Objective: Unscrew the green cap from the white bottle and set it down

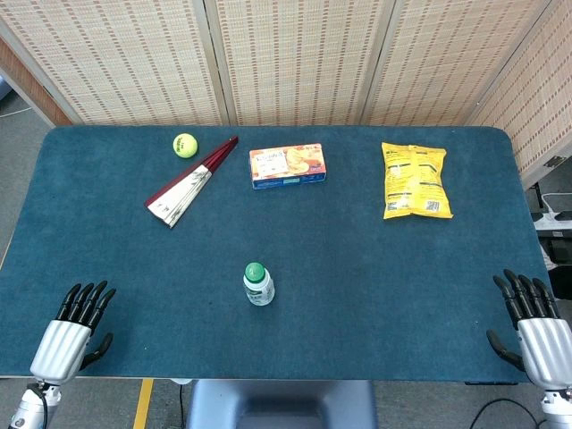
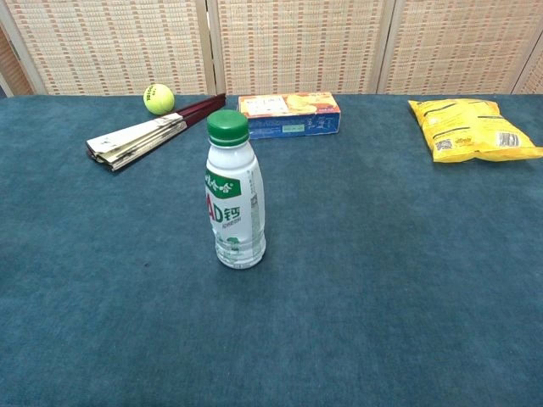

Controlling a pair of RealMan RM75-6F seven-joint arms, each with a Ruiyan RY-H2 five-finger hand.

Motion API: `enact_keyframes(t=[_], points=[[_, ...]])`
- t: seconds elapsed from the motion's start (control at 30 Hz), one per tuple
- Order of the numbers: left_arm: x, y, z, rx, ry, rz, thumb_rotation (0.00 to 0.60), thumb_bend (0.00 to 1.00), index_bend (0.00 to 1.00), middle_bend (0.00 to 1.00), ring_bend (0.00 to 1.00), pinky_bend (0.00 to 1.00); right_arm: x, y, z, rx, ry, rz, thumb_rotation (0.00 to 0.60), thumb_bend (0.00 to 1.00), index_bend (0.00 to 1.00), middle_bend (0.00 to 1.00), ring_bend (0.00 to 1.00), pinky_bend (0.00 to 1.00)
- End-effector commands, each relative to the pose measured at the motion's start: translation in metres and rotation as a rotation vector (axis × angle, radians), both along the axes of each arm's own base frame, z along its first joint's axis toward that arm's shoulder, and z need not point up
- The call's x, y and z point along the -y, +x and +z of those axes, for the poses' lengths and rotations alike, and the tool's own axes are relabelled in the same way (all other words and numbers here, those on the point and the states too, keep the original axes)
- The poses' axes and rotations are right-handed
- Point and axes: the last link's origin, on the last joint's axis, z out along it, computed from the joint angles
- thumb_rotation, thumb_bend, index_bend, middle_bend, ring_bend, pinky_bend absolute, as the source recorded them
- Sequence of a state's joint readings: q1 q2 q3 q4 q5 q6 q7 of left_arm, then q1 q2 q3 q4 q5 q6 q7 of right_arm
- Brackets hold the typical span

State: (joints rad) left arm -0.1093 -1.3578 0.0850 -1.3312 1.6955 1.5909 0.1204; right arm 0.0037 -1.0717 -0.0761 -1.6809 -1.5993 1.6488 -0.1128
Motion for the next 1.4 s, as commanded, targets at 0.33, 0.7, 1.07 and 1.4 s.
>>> enact_keyframes(t=[0.33, 0.7, 1.07, 1.4], points=[[-0.031, 0.041, -0.039, 0.327, -0.157, -0.071, 0.6, 0.37, 0.0, 0.0, 0.0, 0.0, 0.012, 0.012, -0.002, 0.028, 0.021, 0.04, 0.6, 0.22, 0.0, 0.0, 0.0, 0.0], [-0.092, 0.104, -0.112, 0.9, -0.349, 0.103, 0.6, 0.33, 0.0, 0.0, 0.0, 0.0, 0.06, 0.074, 0.013, 0.019, 0.097, 0.167, 0.6, 0.22, 0.0, 0.0, 0.0, 0.0], [-0.095, 0.151, -0.138, 1.05, -0.529, 0.107, 0.6, 0.31, 0.0, 0.0, 0.0, 0.0, 0.066, 0.115, 0.018, -0.042, 0.108, 0.23, 0.6, 0.22, 0.0, 0.0, 0.0, 0.0], [-0.111, 0.18, -0.16, 0.992, -0.568, 0.078, 0.6, 0.31, 0.0, 0.0, 0.0, 0.0, 0.081, 0.123, 0.014, -0.041, 0.177, 0.213, 0.6, 0.22, 0.0, 0.0, 0.0, 0.0]])
